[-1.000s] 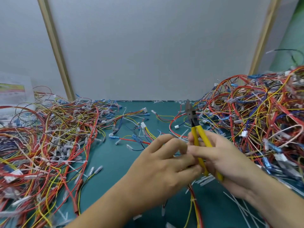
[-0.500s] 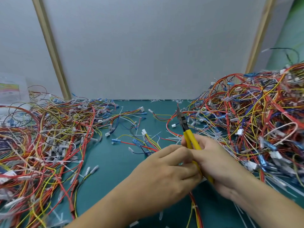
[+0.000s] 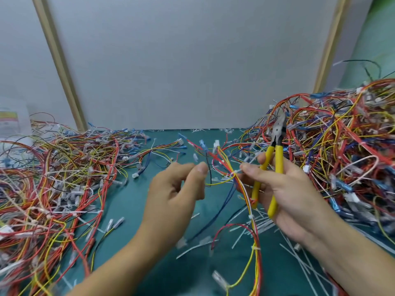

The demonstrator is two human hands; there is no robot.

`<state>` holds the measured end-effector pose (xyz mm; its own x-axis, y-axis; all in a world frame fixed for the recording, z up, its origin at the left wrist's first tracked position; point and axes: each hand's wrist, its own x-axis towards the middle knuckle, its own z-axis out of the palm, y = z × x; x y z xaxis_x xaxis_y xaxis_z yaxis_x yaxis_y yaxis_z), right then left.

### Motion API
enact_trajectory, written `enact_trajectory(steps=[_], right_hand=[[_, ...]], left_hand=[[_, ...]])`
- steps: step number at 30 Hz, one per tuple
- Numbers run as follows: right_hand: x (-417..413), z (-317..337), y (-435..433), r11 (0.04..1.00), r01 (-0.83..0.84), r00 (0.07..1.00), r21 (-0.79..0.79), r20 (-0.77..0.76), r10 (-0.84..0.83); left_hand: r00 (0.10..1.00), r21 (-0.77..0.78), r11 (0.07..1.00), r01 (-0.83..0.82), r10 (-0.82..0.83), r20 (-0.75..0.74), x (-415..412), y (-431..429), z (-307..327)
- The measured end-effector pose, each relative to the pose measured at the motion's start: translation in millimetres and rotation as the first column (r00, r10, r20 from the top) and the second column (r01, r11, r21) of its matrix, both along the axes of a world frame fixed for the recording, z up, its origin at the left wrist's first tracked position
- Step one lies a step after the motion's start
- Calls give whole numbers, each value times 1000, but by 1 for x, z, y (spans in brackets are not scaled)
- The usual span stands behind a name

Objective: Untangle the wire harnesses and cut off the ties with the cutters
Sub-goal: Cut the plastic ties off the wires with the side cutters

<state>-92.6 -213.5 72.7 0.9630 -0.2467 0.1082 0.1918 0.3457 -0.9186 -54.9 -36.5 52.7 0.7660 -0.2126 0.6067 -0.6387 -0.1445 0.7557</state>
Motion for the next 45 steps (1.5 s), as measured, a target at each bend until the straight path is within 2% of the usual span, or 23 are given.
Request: enact_trajectory(steps=[2,3,5,8,11,16,22,30,37,41,45], right_hand=[[-2,1,1,1000,-5,997,21,72,4],[-3,2,2,1000,-9,995,11,104,8],[-4,2,6,999,-17,987,-37,158,23],[-5,-2,13,990,8,981,-142,195,20],[-3,-6,15,959,69,979,-273,204,-13],[-2,-15,17,946,115,976,-303,213,-51],[-2,-18,15,939,136,975,-317,209,-71],[-1,-18,12,922,182,961,-342,262,-92],[-1,-17,13,904,229,947,-362,298,-120],[0,-19,10,887,248,949,-389,280,-143],[-3,-13,6,840,261,956,-476,247,-157]], left_hand=[[980,99,995,5,15,-197,2,-3,0],[961,100,994,52,-22,-274,3,-5,-1],[902,-15,983,182,-173,-395,6,-8,-2],[833,-171,954,245,-297,-466,8,-8,-3],[826,-241,941,238,-327,-460,9,-9,-4],[841,-249,928,278,-360,-403,8,-6,-2],[833,-210,930,302,-365,-417,9,-4,0],[892,-81,962,261,-273,-360,9,0,-1],[824,-152,919,363,-393,-407,6,-3,-5],[806,-309,889,339,-444,-392,7,-6,-9],[851,-368,883,290,-414,-323,10,-4,-6]])
